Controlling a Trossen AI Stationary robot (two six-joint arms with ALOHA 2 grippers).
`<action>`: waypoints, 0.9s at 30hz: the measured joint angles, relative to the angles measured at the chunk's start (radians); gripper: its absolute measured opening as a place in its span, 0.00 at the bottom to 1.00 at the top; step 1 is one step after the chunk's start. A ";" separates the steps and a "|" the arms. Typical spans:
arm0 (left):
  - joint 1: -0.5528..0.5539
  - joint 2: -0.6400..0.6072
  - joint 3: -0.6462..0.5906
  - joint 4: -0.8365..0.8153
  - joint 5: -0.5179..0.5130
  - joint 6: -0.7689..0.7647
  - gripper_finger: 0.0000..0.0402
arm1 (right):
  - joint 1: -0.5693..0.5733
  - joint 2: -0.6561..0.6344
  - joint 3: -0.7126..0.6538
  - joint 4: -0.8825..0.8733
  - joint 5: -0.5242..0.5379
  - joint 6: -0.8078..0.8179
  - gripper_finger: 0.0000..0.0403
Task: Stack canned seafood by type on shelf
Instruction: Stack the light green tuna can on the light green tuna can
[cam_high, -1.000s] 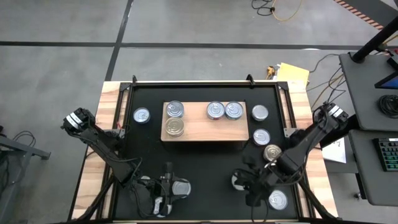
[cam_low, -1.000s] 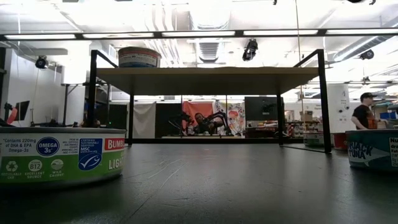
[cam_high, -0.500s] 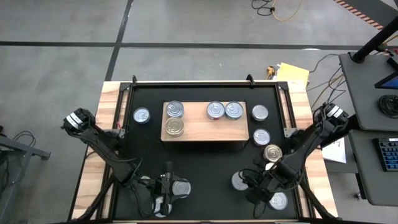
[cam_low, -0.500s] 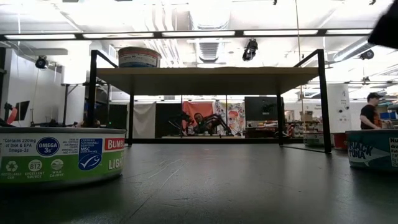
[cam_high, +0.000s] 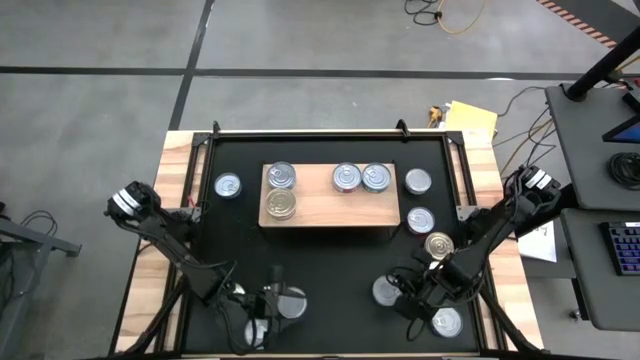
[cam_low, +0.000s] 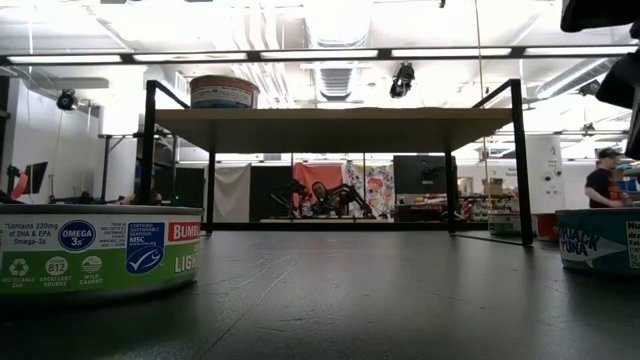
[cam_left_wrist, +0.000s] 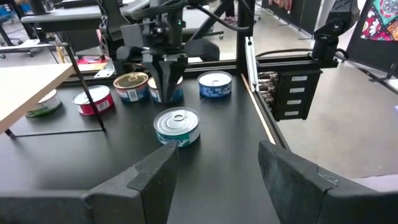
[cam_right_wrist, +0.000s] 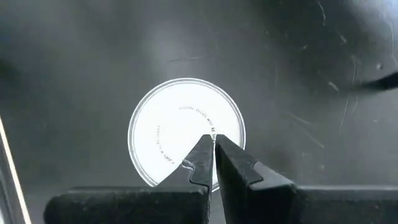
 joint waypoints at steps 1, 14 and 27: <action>0.000 0.007 0.000 0.009 0.000 0.000 0.52 | 0.000 0.000 -0.001 0.004 0.001 -0.037 0.02; 0.000 0.109 0.000 0.171 -0.002 0.000 0.52 | 0.052 0.000 -0.001 0.082 0.129 -0.247 0.02; 0.004 0.251 0.049 0.372 -0.003 0.024 0.52 | 0.203 0.001 -0.001 0.085 0.440 -0.183 0.02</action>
